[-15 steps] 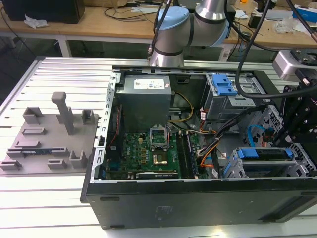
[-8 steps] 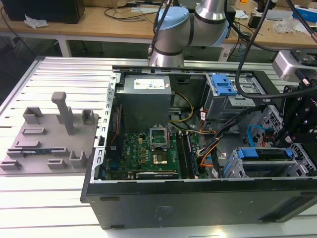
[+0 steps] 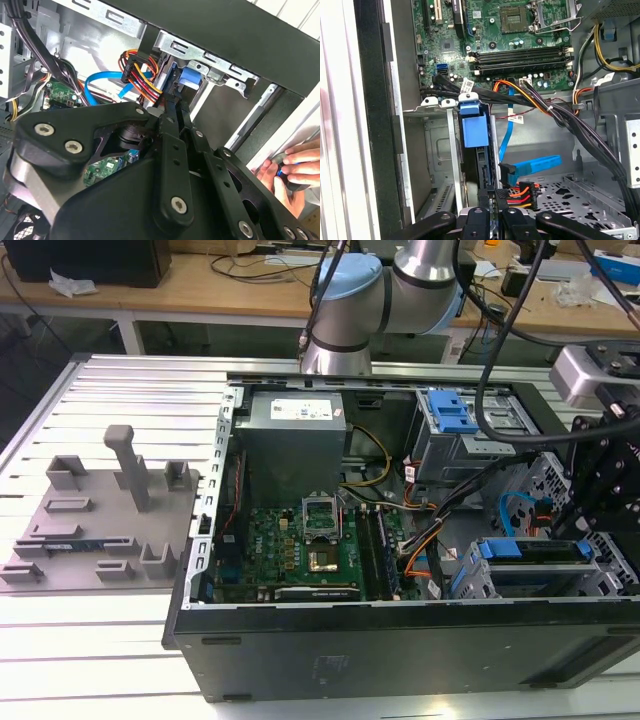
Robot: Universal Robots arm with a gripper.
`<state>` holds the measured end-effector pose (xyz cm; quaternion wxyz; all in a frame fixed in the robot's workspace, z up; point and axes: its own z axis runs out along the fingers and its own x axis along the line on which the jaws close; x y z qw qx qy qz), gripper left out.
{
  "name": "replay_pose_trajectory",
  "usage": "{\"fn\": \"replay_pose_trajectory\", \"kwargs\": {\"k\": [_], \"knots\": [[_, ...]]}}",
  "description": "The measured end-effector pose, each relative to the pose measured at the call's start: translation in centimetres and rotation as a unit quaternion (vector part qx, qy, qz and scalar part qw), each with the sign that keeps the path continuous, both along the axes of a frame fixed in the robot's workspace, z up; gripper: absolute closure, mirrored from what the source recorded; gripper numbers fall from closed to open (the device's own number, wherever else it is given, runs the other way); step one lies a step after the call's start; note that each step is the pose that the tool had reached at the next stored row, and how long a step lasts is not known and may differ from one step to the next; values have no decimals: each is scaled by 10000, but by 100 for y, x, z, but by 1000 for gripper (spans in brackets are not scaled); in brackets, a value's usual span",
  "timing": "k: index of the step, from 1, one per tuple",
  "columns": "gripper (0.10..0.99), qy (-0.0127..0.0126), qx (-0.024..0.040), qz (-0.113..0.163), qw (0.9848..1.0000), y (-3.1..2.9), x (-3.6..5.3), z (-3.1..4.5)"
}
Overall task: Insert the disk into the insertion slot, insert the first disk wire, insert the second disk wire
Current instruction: 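Insert the first disk wire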
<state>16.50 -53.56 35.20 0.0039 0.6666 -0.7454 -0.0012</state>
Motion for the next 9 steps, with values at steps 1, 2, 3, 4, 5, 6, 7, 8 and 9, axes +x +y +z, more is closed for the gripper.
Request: {"fn": "replay_pose_trajectory", "kwargs": {"k": [1,2,3,4,5,6,7,8,9], "knots": [[922,0,0,0,10000,0,0,-1],[922,0,0,0,10000,-1,0,-3],[922,0,0,0,10000,-1,0,-4],[922,0,0,0,10000,-1,0,-6],[922,0,0,0,10000,-2,0,-7],[922,0,0,0,10000,-2,0,-10],[922,0,0,0,10000,-3,0,-13],[922,0,0,0,10000,-4,0,-15],[922,0,0,0,10000,-5,0,-16]]}}
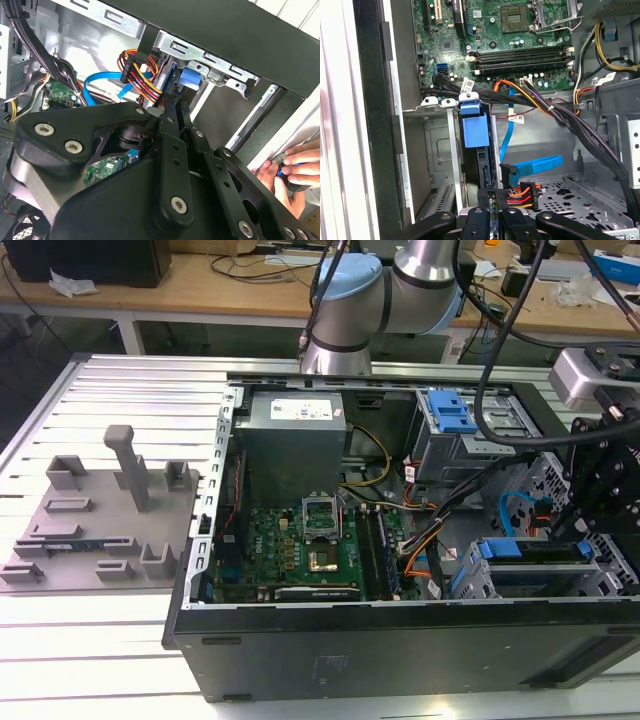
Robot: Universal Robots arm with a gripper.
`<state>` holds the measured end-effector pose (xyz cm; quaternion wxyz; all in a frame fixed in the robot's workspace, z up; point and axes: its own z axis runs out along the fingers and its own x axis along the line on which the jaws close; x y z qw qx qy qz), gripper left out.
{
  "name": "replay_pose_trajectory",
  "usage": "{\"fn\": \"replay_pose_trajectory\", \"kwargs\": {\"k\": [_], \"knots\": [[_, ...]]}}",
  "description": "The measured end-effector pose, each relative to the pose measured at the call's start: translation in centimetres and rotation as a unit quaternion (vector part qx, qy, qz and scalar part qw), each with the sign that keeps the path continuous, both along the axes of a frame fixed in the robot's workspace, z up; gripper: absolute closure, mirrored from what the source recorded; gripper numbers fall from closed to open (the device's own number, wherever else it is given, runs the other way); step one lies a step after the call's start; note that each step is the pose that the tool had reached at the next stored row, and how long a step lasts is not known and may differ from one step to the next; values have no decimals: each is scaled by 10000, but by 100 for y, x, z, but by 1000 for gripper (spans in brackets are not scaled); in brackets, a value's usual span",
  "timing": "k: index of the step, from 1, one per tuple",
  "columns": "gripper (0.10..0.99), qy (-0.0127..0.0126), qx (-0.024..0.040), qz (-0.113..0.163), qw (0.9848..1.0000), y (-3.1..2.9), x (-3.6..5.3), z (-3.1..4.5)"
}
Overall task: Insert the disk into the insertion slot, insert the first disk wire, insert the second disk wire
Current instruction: 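Insert the first disk wire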
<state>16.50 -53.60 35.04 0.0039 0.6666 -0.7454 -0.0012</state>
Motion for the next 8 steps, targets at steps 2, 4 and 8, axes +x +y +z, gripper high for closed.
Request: {"fn": "replay_pose_trajectory", "kwargs": {"k": [2,4,8], "knots": [[922,0,-1,0,10000,-4,0,-5],[922,0,-2,0,10000,-5,0,-9],[922,0,-2,-1,10000,-5,0,-19]]}}
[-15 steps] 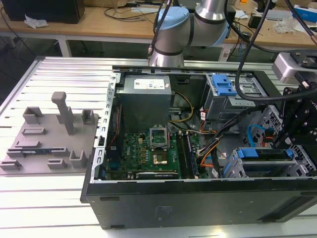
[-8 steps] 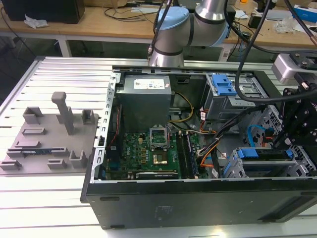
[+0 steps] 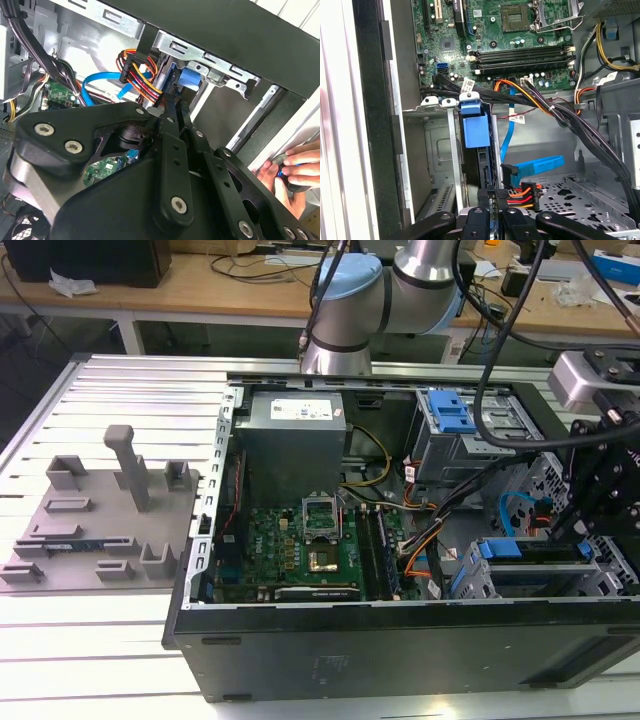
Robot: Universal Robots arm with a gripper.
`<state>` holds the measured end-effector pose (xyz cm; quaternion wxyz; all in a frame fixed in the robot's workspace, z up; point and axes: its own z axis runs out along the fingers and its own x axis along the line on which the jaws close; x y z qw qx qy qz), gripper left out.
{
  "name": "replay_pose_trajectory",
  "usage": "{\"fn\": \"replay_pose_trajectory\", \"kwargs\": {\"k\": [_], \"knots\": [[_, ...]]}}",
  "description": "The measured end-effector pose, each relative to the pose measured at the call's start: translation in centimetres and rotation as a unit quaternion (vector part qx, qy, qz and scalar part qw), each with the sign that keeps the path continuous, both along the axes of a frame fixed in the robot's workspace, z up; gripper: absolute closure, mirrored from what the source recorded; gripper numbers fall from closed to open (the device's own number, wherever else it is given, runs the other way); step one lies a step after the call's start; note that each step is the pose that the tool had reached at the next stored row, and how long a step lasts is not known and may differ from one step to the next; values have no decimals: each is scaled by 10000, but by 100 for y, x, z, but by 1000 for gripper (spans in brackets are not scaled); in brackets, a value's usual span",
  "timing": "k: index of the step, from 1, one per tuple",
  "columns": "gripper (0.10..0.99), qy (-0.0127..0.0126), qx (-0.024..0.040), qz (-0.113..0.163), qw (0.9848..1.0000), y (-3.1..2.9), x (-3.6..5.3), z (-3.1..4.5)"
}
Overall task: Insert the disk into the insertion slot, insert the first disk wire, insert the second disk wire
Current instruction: 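Insert the first disk wire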
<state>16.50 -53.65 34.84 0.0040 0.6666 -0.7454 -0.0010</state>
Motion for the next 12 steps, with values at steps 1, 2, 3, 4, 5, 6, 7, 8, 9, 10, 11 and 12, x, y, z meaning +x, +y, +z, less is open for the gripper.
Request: {"fn": "replay_pose_trajectory", "kwargs": {"k": [1,2,3,4,5,6,7,8,9,10,11,12], "knots": [[922,0,0,0,10000,0,0,-2],[922,0,0,0,10000,0,0,-4],[922,0,0,0,10000,0,0,-8],[922,0,0,0,10000,0,0,-11],[922,0,0,0,10000,0,0,-14],[922,0,0,0,10000,0,0,-18],[922,0,0,0,10000,0,0,-22],[922,0,0,0,10000,0,0,-25],[922,0,0,0,10000,0,0,-29],[922,0,0,0,10000,0,0,-33],[922,0,0,0,10000,0,0,-37],[922,0,-1,0,10000,0,0,-40]]}}
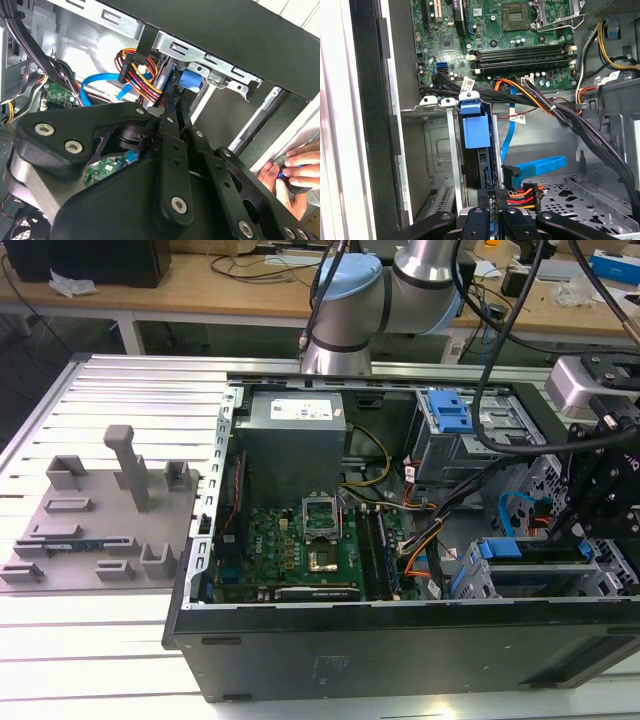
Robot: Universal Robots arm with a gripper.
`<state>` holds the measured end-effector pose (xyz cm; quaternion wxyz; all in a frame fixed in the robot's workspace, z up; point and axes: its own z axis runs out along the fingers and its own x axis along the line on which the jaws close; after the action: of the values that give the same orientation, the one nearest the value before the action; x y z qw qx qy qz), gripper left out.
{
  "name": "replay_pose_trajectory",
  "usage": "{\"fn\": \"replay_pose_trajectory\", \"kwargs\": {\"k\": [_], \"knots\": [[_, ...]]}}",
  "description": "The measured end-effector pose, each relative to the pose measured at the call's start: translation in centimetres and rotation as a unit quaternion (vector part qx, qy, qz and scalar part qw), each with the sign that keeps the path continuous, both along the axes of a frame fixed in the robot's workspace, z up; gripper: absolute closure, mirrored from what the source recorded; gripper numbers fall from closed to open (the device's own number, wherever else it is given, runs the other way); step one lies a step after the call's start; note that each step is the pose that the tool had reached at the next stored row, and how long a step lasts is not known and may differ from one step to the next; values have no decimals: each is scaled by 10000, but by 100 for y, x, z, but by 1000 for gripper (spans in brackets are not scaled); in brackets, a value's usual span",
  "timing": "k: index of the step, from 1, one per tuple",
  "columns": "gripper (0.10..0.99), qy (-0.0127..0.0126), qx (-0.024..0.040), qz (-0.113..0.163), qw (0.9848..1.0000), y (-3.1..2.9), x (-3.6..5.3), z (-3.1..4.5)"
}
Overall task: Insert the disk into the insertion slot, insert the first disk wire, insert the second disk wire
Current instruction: 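Insert the first disk wire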
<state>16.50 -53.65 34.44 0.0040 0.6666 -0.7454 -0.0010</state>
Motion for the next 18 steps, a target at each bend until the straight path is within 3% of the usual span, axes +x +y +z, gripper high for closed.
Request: {"fn": "replay_pose_trajectory", "kwargs": {"k": [13,15,16,18], "knots": [[922,0,-3,0,10000,0,0,-56],[910,0,2,0,10000,-1,0,-61],[847,0,2,0,10000,0,0,-58],[847,0,1,0,10000,-1,0,-44]]}}
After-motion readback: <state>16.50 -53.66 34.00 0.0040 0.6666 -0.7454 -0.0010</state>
